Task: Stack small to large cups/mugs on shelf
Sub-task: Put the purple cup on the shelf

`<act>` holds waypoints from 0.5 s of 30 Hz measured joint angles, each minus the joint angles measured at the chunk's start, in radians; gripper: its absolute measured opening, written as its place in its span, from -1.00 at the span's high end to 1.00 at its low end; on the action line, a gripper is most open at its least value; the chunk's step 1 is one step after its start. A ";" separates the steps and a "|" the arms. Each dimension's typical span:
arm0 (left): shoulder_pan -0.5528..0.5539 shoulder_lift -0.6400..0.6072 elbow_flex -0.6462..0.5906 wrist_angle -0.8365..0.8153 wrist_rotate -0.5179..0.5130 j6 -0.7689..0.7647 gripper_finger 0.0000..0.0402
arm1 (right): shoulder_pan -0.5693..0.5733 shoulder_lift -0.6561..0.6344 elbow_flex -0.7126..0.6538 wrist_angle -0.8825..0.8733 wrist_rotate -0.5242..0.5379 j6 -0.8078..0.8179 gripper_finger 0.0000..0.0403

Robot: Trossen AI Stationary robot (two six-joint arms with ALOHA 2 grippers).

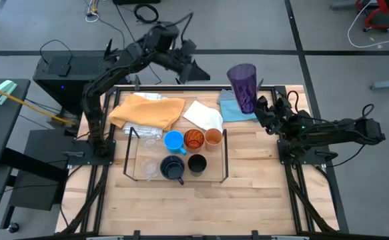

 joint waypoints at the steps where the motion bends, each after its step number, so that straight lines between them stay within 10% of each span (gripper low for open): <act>1: -0.001 0.000 -0.004 -0.035 -0.014 0.001 0.46 | 0.000 0.000 0.000 -0.004 -0.005 0.003 -0.35; 15: 0.024 0.025 -0.006 0.106 0.188 -0.396 0.13 | 0.000 0.001 -0.001 -0.147 -0.104 0.051 -0.35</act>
